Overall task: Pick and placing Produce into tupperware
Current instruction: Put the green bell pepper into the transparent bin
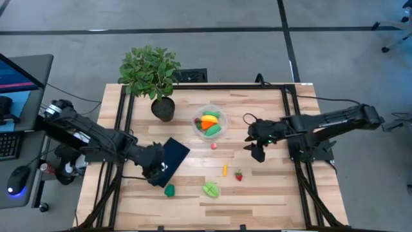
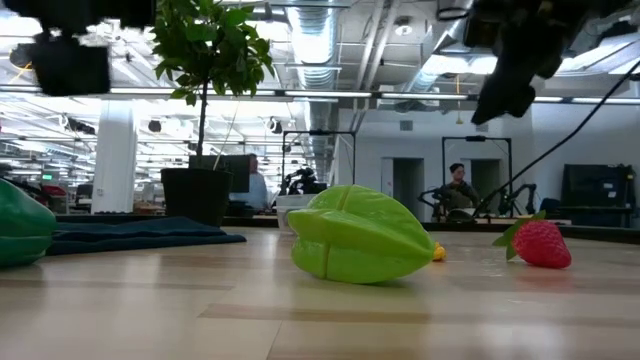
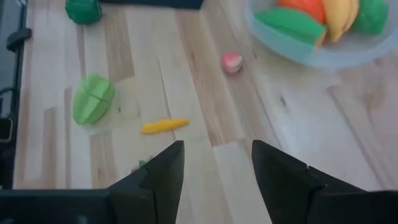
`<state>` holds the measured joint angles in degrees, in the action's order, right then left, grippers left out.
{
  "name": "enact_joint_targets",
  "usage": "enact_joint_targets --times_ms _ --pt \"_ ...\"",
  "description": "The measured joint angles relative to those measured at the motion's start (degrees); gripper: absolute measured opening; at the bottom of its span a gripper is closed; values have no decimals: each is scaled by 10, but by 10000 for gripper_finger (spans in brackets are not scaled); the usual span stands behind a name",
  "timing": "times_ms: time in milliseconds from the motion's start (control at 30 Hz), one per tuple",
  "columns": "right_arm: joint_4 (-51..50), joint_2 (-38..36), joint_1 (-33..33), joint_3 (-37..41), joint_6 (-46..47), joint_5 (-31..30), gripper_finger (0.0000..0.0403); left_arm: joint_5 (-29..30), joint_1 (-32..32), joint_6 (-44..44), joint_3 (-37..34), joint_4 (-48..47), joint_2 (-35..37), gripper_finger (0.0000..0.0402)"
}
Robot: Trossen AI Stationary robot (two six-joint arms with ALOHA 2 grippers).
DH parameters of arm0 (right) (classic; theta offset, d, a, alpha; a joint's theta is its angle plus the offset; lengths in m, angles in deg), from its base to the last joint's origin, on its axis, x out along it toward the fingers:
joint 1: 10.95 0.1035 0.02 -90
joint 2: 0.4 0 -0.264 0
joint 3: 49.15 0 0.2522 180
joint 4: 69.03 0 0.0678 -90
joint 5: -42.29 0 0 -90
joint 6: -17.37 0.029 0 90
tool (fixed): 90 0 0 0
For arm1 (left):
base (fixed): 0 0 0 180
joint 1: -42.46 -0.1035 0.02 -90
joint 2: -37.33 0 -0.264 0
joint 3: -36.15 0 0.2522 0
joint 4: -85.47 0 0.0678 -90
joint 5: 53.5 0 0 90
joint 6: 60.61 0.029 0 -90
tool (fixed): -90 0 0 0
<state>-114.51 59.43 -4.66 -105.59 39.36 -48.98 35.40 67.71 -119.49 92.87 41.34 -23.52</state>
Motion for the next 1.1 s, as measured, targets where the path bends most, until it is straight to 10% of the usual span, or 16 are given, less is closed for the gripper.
enact_joint_targets --times_ms 467,1100 --pt "-27 -31 46 -1 -11 -108 179 -75 55 -317 0 98 -122 229" --pt "-33 -135 45 -1 -85 -116 178 -30 93 -447 0 105 -200 229"
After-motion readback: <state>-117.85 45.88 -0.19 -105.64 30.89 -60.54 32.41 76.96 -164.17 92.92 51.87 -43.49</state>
